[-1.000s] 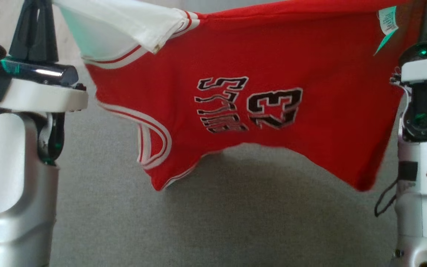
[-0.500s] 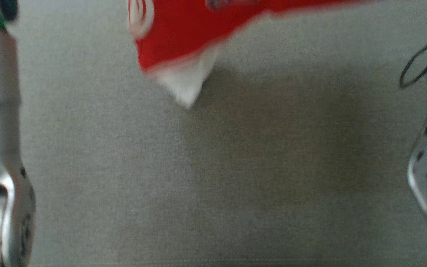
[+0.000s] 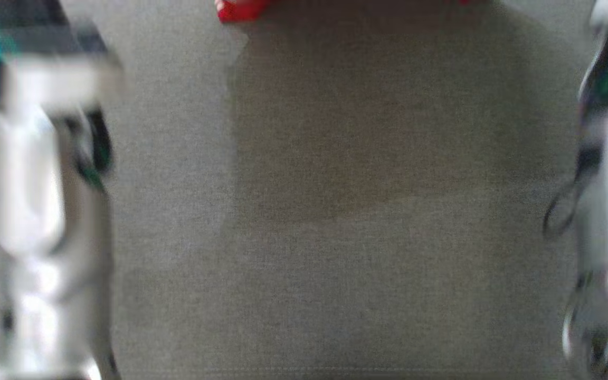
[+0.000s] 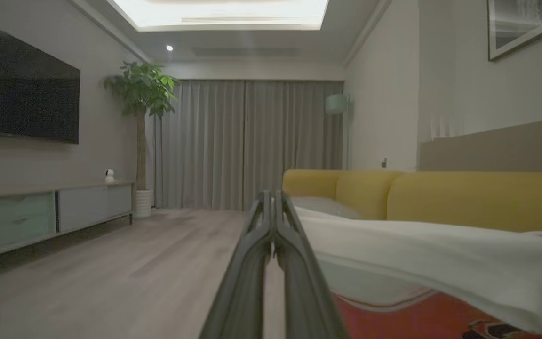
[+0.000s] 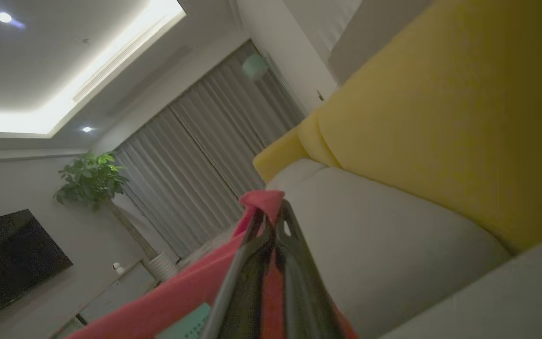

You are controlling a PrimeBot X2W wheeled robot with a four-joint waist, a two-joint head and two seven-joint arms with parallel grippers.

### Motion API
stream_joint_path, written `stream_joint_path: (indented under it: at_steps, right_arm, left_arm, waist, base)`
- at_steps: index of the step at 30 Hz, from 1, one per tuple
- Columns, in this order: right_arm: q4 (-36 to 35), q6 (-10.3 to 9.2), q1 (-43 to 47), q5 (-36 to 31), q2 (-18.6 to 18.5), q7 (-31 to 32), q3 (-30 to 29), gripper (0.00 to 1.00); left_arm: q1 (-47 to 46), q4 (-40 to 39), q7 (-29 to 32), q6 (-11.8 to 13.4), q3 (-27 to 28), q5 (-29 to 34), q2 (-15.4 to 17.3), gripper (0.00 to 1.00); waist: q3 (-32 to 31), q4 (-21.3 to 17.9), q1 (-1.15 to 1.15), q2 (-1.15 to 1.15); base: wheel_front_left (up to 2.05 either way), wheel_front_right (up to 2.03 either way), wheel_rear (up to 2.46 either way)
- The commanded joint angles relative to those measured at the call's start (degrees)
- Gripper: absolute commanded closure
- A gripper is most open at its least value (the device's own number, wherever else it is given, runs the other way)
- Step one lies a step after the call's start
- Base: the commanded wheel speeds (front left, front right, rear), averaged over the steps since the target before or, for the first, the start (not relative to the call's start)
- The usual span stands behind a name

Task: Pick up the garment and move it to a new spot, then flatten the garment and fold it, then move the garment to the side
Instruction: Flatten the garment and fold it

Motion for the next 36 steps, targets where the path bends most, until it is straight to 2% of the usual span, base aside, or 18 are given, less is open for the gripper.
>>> stream_joint_path:
  at_steps: [1, 4, 9, 14, 18, 26, 32, 36]
  right_arm:
    - [-2.1, -0.04, 6.0, 3.1, 0.4, -0.3, 1.3, 1.0]
    - [-1.9, -0.04, 16.2, 7.0, 0.7, -0.3, 3.6, 1.0]
    - [-0.5, -0.04, 29.8, 13.3, 1.3, -0.3, 9.1, 1.0]
    - [0.3, -0.04, 38.4, 18.1, 1.5, 0.0, 13.7, 1.0]
    - [0.4, -0.04, 43.2, 20.9, 1.3, 0.0, 14.9, 1.0]
    - [-0.3, -0.04, 49.8, 22.9, 0.4, -0.2, 14.7, 1.0]
    - [-0.7, -0.04, 54.0, 23.7, 0.5, -0.3, 13.2, 1.0]
    - [-1.9, -0.04, 55.1, 23.7, 0.7, -0.3, 12.6, 1.0]
  left_arm:
    - [6.6, -2.2, -0.1, -0.5, 3.1, -0.2, 0.7, 1.0]
    - [17.2, -1.0, -0.1, -1.2, 3.3, -0.6, -1.5, 1.0]
    - [30.0, 2.0, -0.1, -1.7, 3.1, -2.0, -2.7, 1.0]
    - [38.8, 3.2, -0.1, -0.1, 0.0, -5.8, -2.8, 1.0]
    - [44.8, 3.0, -0.1, 1.7, -1.8, -7.7, -2.8, 1.0]
    - [53.2, 2.9, -0.1, 3.3, -3.3, -8.6, -2.8, 1.0]
    - [57.8, 2.4, -0.1, 3.2, -4.5, -8.8, -2.8, 1.0]
    - [57.6, 0.0, -0.1, 3.1, -5.3, -8.5, -2.8, 1.0]
  waist:
    - [-1.8, -0.1, 0.0, 0.0]
    - [-4.0, -0.3, 0.0, 0.0]
    - [-8.2, -1.0, 0.0, 0.0]
    - [-12.5, -1.7, 0.0, 0.0]
    - [-15.8, -2.0, 0.0, 0.0]
    - [-19.5, -1.2, 0.0, 0.0]
    - [-20.8, -0.3, 0.0, 0.0]
    - [-20.4, 0.2, 0.0, 0.0]
  base:
    - [0.0, 0.0, 0.0]
    - [0.0, 0.0, 0.0]
    - [0.0, 0.0, 0.0]
    - [0.0, 0.0, 0.0]
    - [0.0, 0.0, 0.0]
    - [0.0, 0.0, 0.0]
    - [0.0, 0.0, 0.0]
    - [0.0, 0.0, 0.0]
